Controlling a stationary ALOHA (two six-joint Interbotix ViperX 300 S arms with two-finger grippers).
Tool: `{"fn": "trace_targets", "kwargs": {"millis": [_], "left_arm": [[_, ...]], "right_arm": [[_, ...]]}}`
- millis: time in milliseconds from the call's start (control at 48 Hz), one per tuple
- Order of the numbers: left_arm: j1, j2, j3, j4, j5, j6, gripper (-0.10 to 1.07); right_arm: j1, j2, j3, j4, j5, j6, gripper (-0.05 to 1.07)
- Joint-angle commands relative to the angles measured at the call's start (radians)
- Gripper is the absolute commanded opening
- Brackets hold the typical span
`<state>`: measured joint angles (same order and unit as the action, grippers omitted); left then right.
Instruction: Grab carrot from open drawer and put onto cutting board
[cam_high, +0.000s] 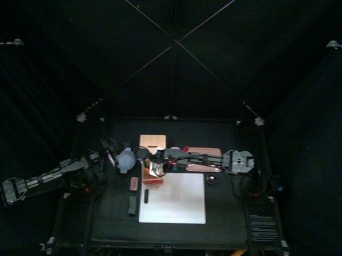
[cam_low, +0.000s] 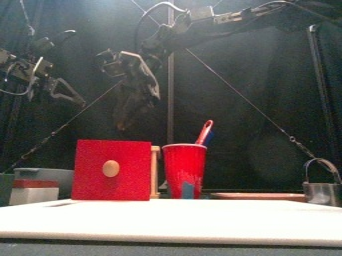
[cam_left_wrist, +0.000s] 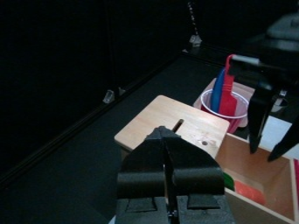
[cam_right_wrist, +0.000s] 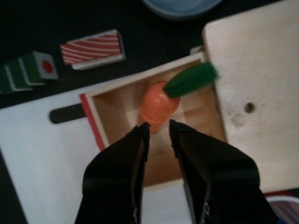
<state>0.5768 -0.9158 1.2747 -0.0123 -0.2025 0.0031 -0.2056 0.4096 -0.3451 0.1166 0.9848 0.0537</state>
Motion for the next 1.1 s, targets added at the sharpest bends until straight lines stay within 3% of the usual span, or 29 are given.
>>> {"fn": "trace_targets", "kwargs": {"millis": [0, 250, 479, 708, 917, 1083], "left_arm": [[0.006, 0.003, -0.023, 0.002, -0.005, 0.002, 0.01], [0.015, 0.003, -0.025, 0.000, -0.005, 0.002, 0.01], [0.018, 0.003, -0.021, 0.000, -0.005, 0.000, 0.01], [0.017, 0.003, -0.020, 0.000, -0.005, 0.002, 0.01], [0.017, 0.003, -0.015, -0.003, -0.005, -0.002, 0.01], [0.017, 0.003, -0.015, -0.002, -0.005, -0.002, 0.01]], "right_arm": [[-0.020, -0.095, -0.006, 0.025, 0.012, 0.006, 0.66], [-0.017, -0.074, 0.075, 0.041, -0.012, 0.035, 0.67], [-0.015, -0.003, 0.052, 0.149, -0.052, 0.064, 0.70], [-0.014, 0.028, 0.046, 0.207, -0.074, 0.077, 0.83], [-0.014, 0.055, 0.055, 0.184, -0.075, 0.129, 0.88], [-0.014, 0.061, 0.057, 0.046, -0.060, 0.308, 0.88]]}}
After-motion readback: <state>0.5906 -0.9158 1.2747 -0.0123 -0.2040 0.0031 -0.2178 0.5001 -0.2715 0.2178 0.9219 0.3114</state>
